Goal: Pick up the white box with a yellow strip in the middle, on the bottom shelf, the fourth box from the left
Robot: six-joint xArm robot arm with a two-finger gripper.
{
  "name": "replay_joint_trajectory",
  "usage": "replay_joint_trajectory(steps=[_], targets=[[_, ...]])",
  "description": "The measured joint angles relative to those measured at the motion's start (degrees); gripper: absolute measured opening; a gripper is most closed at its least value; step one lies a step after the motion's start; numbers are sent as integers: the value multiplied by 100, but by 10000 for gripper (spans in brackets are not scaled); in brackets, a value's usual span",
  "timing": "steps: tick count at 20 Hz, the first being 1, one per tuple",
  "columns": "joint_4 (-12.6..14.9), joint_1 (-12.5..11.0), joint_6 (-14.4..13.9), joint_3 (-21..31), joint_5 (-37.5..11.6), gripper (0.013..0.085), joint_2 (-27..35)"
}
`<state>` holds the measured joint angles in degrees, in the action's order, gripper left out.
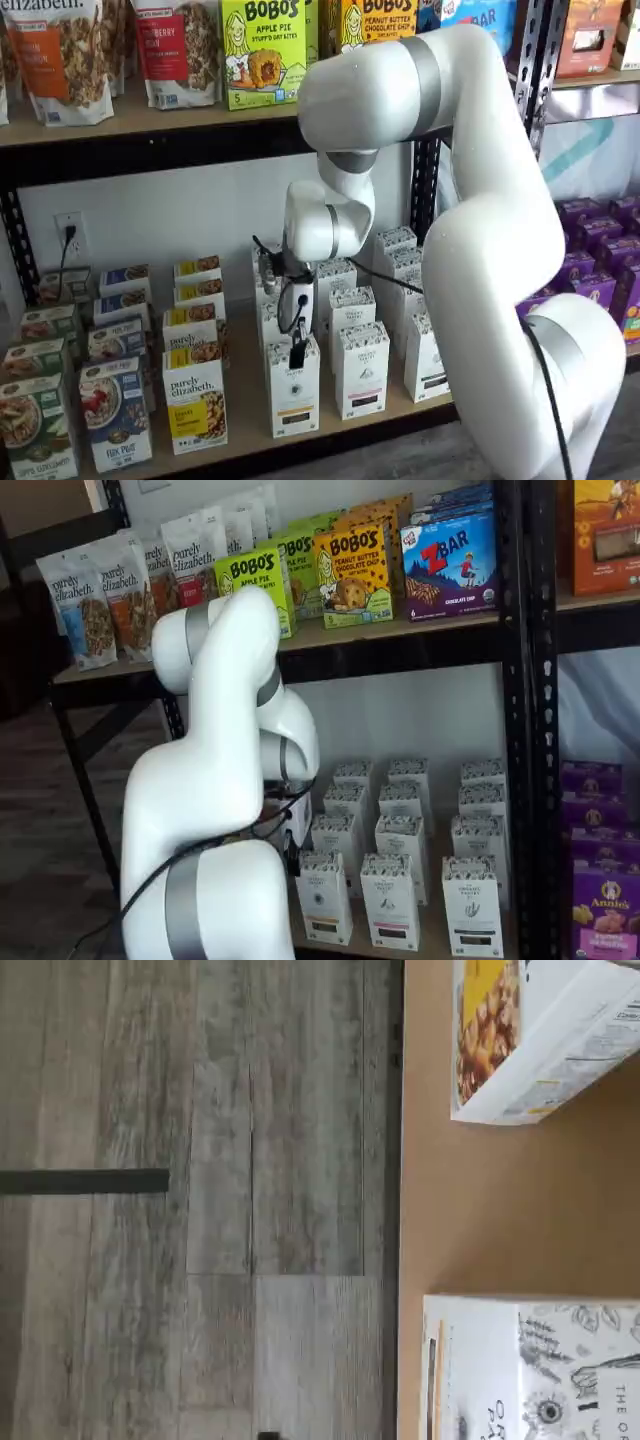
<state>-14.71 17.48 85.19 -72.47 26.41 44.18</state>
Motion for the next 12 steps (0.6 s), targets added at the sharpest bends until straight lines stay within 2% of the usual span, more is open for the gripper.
replay_joint_trajectory(steps=[2, 5, 12], targets=[[83, -7, -87, -173, 411, 850, 45], [86, 27, -126, -234, 556, 850, 82], [-177, 101, 57, -193, 52, 850, 200]])
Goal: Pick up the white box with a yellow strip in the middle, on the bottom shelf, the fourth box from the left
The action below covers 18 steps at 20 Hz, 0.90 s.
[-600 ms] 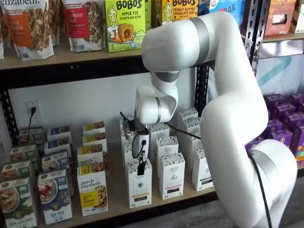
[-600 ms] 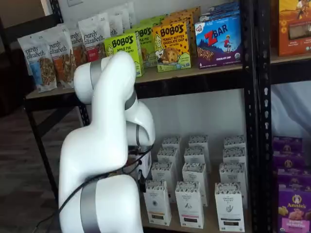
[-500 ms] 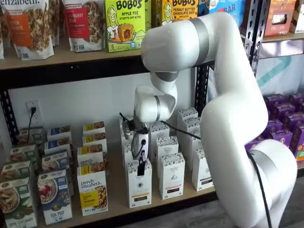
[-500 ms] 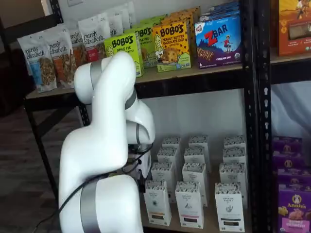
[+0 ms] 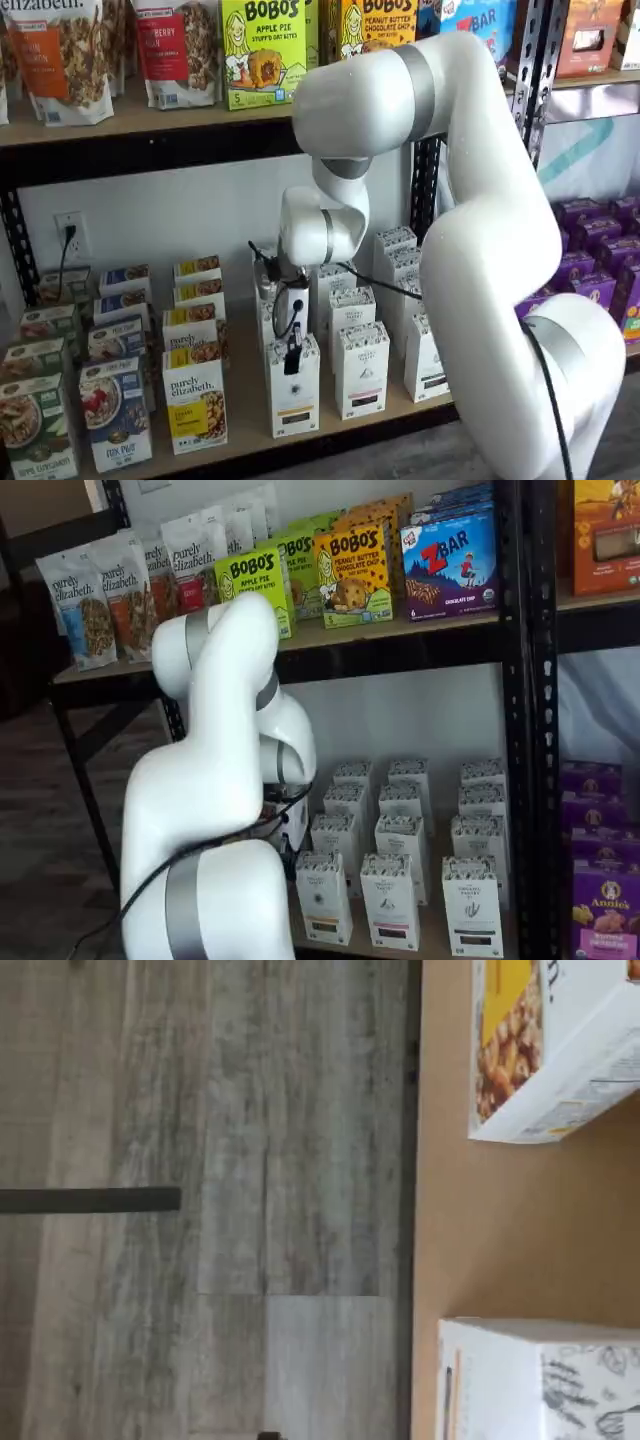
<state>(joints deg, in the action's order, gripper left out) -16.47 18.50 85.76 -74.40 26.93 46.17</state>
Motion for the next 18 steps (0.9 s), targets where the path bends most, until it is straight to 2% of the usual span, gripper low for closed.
replay_joint_trajectory(steps=[5, 12, 18], targets=[[-111, -59, 154, -160, -30, 850, 153], [-73, -160, 219, -413, -57, 850, 379], [51, -224, 159, -766, 56, 850, 637]])
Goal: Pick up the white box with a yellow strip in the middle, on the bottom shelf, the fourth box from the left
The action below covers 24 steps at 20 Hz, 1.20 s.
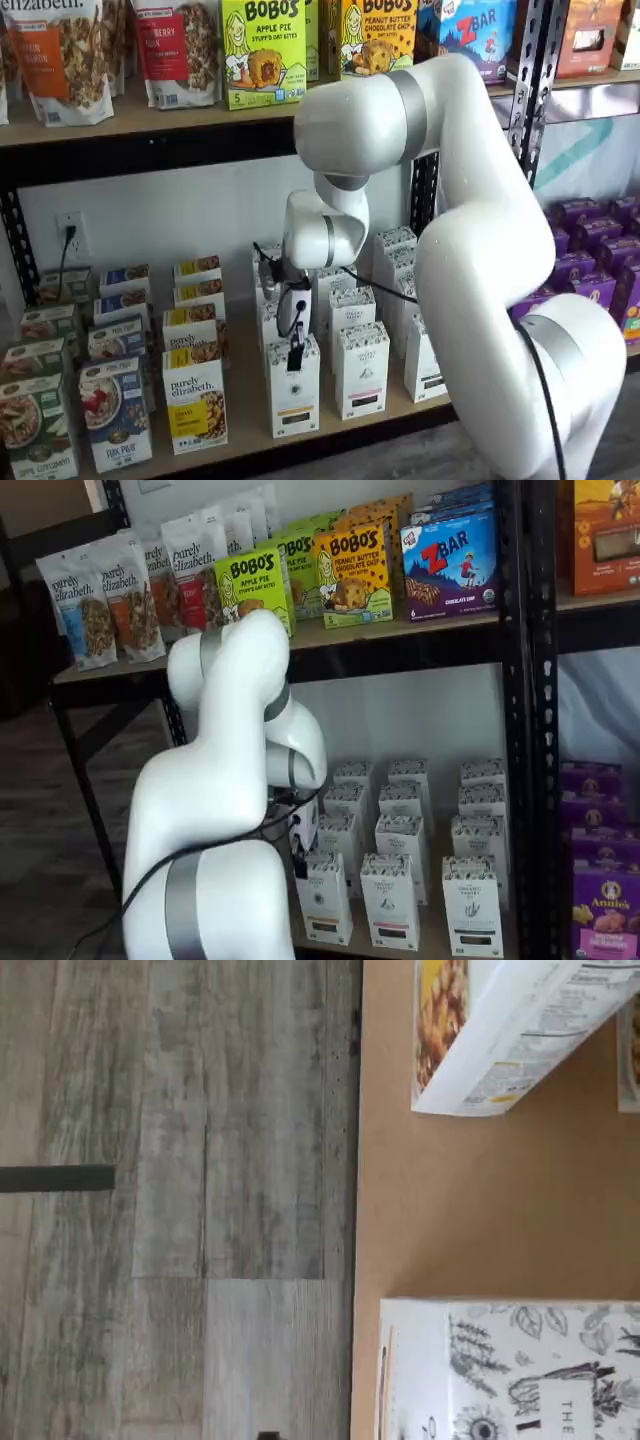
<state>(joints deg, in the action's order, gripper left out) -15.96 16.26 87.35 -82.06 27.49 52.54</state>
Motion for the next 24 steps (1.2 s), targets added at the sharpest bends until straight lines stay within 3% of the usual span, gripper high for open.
replay_joint_trajectory(steps=[24], targets=[[760, -162, -533, -1042, 556, 850, 732]])
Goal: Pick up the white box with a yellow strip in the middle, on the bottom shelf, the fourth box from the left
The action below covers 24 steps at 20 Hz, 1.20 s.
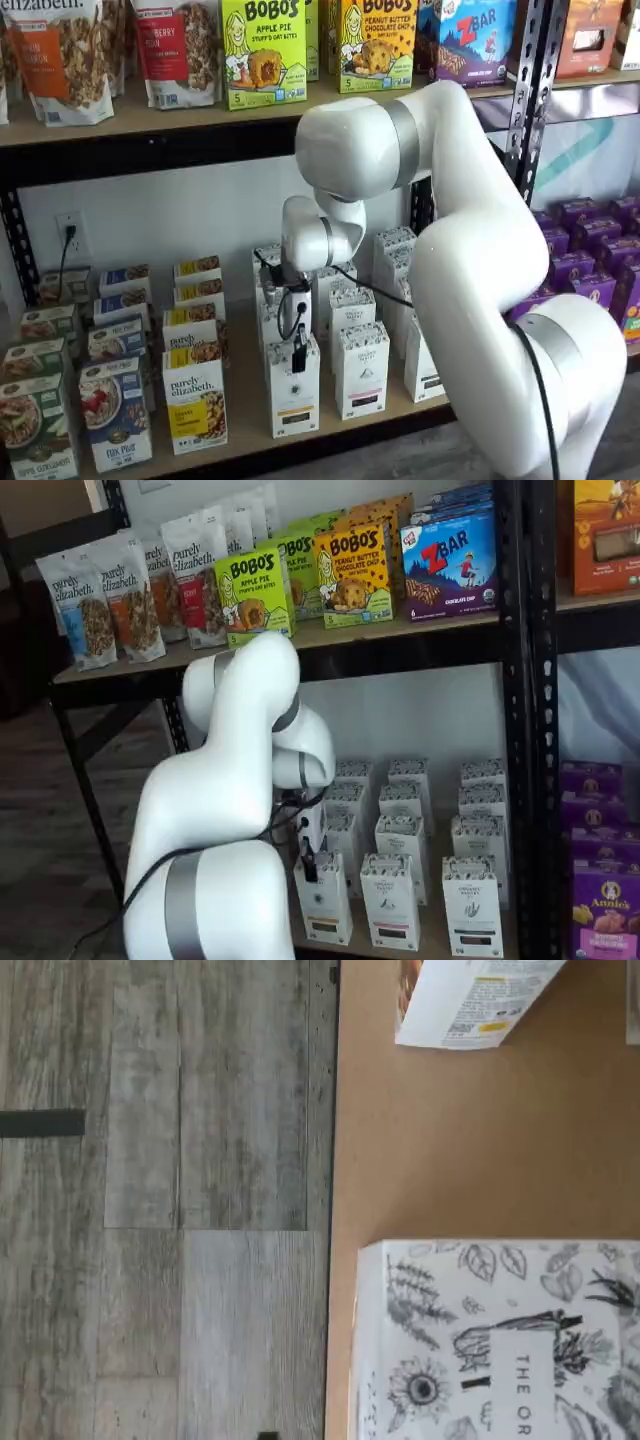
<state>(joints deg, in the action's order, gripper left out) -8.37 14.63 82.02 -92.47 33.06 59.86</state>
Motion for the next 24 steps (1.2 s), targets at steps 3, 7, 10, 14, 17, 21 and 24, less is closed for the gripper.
replay_joint_trajectory(steps=[3, 7, 10, 14, 17, 21, 24], targets=[[66, 0, -58, -57, 34, 850, 44], [145, 12, -138, -148, 78, 850, 130], [189, 21, -182, -174, 59, 850, 176], [195, 34, -200, -210, 67, 850, 229], [224, 44, -232, -215, 51, 850, 260], [199, 46, -213, -231, 82, 850, 287], [165, 50, -185, -207, 9, 850, 300]])
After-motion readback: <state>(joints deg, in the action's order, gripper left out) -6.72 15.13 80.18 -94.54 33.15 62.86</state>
